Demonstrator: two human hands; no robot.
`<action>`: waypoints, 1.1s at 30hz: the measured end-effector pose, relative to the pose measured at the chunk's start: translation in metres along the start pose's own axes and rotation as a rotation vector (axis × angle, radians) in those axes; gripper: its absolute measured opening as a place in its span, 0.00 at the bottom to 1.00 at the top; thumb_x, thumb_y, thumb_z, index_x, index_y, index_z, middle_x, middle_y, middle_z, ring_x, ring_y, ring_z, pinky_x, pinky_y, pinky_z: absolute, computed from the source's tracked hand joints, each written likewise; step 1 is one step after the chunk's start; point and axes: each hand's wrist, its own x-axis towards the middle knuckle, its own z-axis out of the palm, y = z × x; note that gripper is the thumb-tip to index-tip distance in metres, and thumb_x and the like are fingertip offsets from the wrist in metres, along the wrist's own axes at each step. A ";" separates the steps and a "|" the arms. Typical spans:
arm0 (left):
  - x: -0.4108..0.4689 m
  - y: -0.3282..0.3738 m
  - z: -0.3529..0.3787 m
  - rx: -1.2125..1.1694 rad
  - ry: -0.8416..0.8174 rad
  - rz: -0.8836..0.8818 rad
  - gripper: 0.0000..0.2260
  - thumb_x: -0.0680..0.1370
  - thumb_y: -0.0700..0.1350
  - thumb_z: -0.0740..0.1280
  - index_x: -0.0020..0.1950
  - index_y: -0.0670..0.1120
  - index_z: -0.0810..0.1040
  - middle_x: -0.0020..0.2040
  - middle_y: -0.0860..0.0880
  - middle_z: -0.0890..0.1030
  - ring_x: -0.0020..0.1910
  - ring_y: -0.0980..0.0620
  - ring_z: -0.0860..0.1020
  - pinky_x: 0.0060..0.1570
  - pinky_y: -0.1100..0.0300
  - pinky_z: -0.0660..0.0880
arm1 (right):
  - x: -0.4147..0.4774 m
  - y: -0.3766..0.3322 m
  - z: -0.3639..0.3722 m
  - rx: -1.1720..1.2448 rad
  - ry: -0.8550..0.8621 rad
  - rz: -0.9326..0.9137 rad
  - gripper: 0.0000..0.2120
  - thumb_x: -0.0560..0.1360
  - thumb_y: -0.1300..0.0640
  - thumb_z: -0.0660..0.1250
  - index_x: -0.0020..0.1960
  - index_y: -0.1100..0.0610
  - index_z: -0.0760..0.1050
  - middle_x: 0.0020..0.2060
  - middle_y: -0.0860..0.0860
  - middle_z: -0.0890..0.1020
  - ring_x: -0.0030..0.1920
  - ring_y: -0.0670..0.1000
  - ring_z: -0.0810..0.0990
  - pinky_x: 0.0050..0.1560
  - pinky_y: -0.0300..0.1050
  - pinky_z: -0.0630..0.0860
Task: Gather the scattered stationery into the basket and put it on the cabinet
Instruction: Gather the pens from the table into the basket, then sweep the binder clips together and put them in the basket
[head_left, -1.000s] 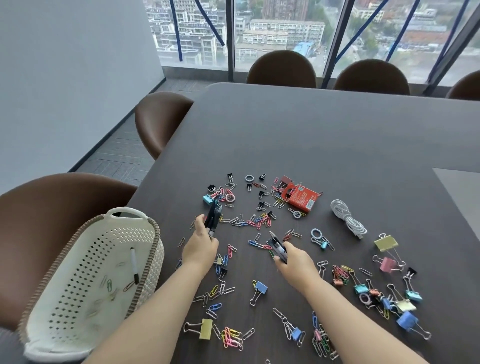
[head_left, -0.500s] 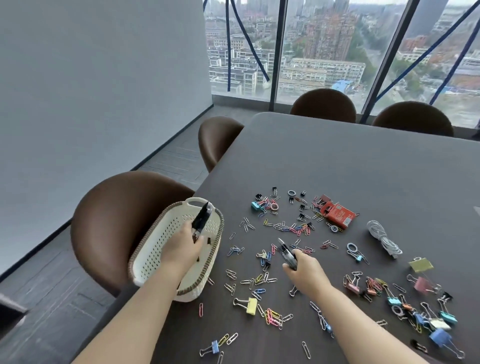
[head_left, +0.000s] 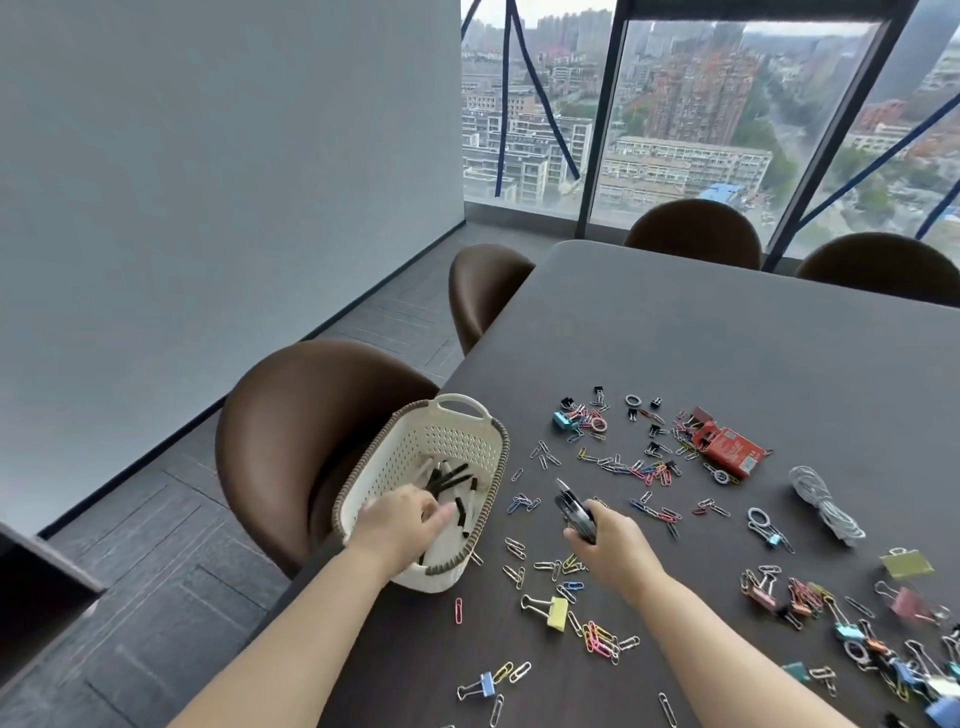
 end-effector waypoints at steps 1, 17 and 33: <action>-0.008 -0.002 0.003 0.135 -0.016 0.031 0.19 0.78 0.60 0.55 0.42 0.50 0.78 0.46 0.51 0.79 0.49 0.51 0.76 0.58 0.53 0.67 | 0.001 -0.003 0.003 -0.003 -0.008 -0.009 0.05 0.75 0.53 0.64 0.43 0.51 0.67 0.35 0.49 0.76 0.39 0.54 0.74 0.41 0.46 0.71; -0.102 -0.124 0.007 -0.257 0.371 -0.099 0.11 0.71 0.53 0.65 0.47 0.48 0.77 0.68 0.49 0.66 0.69 0.48 0.61 0.62 0.54 0.64 | 0.002 -0.163 0.078 -0.272 -0.278 -0.574 0.10 0.74 0.48 0.64 0.43 0.53 0.67 0.32 0.46 0.73 0.39 0.53 0.74 0.38 0.47 0.70; -0.101 -0.107 0.002 0.081 0.599 -0.038 0.13 0.72 0.51 0.59 0.46 0.46 0.80 0.60 0.42 0.75 0.59 0.42 0.73 0.56 0.45 0.70 | -0.020 -0.118 0.087 -0.031 0.104 -0.642 0.05 0.74 0.60 0.63 0.47 0.55 0.77 0.44 0.49 0.83 0.38 0.52 0.79 0.38 0.46 0.77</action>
